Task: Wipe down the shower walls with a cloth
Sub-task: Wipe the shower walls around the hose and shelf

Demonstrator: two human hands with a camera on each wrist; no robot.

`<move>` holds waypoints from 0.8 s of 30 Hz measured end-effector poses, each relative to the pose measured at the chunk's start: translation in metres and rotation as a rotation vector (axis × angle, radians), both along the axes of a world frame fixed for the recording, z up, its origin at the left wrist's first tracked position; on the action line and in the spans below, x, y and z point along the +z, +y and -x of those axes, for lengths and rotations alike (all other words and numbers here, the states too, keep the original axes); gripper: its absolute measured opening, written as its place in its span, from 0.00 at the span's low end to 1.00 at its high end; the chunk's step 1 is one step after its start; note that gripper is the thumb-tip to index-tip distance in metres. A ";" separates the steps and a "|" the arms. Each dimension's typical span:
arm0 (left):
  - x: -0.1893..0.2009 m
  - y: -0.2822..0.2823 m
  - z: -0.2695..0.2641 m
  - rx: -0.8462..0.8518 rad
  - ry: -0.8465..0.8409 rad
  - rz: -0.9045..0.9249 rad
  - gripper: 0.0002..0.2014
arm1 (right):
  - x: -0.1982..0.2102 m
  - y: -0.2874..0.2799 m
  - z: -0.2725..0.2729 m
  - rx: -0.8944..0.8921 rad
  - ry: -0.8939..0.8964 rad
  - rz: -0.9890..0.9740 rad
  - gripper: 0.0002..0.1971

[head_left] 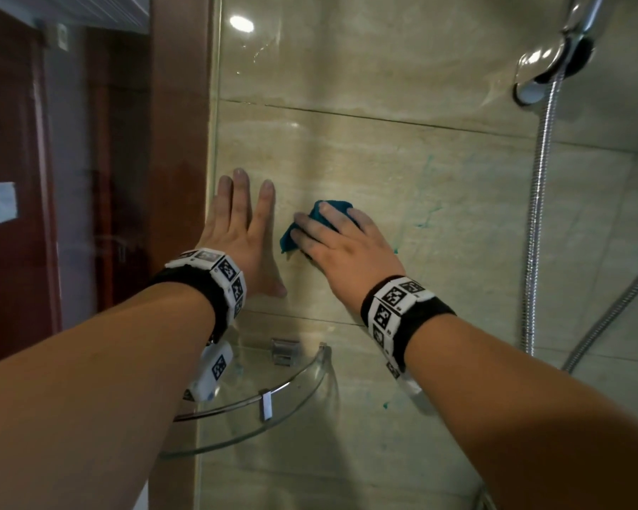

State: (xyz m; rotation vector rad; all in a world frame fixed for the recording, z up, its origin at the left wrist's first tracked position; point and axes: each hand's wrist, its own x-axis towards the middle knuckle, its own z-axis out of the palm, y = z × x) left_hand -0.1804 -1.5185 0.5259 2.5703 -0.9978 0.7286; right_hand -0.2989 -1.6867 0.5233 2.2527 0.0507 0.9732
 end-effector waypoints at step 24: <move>0.006 0.006 0.004 0.013 0.032 -0.005 0.76 | 0.077 0.000 0.059 0.431 -0.154 -1.400 0.05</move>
